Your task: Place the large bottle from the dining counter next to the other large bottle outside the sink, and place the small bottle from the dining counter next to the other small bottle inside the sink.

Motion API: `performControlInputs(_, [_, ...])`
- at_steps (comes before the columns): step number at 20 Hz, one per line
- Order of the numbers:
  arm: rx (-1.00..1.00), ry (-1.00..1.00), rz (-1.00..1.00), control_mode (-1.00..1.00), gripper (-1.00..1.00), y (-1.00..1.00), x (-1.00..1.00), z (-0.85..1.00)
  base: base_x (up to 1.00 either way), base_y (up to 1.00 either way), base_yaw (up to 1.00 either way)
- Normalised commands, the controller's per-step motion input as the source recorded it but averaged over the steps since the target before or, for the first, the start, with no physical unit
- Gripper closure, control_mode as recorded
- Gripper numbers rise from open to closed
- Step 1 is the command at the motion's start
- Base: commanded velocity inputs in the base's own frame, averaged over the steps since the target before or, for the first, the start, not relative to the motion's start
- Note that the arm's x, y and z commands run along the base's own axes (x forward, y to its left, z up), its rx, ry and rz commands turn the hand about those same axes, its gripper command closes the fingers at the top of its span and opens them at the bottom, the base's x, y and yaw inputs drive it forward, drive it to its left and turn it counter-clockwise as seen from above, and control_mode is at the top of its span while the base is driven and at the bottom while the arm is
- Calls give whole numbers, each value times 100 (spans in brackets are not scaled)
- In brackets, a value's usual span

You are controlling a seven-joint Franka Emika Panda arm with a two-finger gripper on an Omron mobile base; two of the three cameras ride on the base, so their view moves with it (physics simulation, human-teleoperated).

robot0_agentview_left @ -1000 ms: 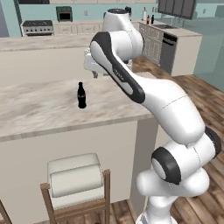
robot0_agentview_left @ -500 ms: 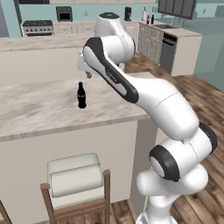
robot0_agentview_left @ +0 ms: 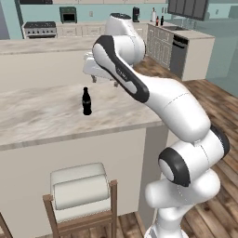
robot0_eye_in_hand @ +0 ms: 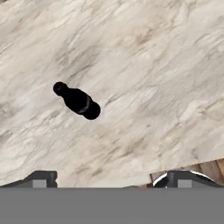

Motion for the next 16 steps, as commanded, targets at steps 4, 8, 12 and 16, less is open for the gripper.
performControlInputs(4, [0, -1, 30, -100, -100, -7, 12, -1, 0, 0, 0])
performControlInputs(8, [0, -4, 25, -100, -100, 0, 8, -3, 0, 0, 0])
performControlInputs(12, [0, -8, 8, -100, -100, 4, 0, -2, 0, 0, 0])
performControlInputs(16, [-6, -4, 0, -100, -100, 25, 0, 0, 0, 0, 0])
